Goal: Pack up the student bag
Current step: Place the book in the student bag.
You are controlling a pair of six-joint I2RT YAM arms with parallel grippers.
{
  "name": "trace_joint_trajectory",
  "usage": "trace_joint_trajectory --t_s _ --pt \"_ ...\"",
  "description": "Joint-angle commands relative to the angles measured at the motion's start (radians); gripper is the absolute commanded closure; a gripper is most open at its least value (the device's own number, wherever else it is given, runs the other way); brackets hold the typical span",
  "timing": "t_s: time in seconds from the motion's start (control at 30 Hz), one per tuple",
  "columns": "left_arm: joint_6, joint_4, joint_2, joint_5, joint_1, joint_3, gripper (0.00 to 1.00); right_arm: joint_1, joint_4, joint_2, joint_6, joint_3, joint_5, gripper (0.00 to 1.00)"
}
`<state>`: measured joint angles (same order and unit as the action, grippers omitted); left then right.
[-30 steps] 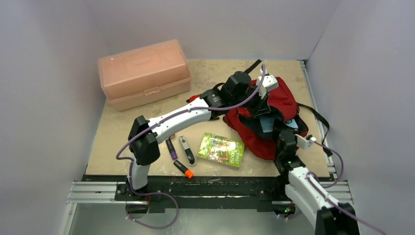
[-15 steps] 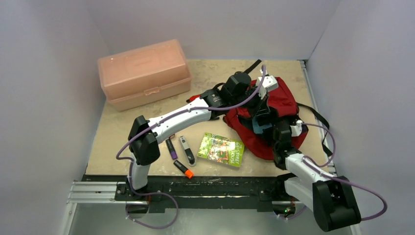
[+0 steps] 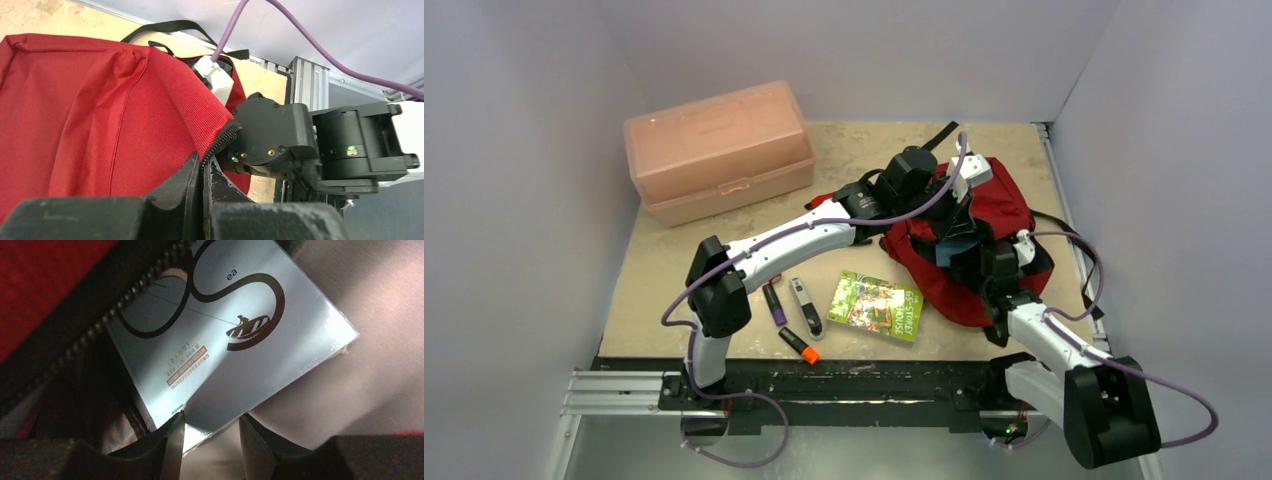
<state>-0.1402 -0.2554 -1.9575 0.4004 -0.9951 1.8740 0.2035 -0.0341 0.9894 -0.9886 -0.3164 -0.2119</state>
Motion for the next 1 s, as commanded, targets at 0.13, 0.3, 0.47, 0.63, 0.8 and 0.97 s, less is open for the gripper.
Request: trace_joint_trajectory --t_s 0.13,0.3,0.47,0.63,0.8,0.97 --pt "-0.039 0.066 0.048 0.051 0.0 0.023 1.0 -0.001 -0.517 0.231 0.182 -0.1 -0.007 0.6" --pt "-0.032 0.047 0.043 0.032 0.0 0.022 1.0 -0.003 -0.621 0.371 0.185 -0.172 -0.019 0.59" --pt "-0.039 0.03 0.035 -0.003 0.001 0.016 1.0 -0.002 -0.383 0.279 0.112 -0.158 0.022 0.52" --pt "-0.058 0.027 0.022 -0.021 0.005 0.016 1.0 -0.003 0.092 0.075 0.067 -0.147 0.052 0.21" --pt "-0.091 0.031 0.008 -0.051 0.013 0.014 1.0 -0.003 0.522 -0.234 0.028 -0.154 0.08 0.16" --pt "-0.182 0.029 -0.017 -0.093 0.026 0.018 1.0 -0.003 0.871 -0.508 0.023 -0.248 0.032 0.23"
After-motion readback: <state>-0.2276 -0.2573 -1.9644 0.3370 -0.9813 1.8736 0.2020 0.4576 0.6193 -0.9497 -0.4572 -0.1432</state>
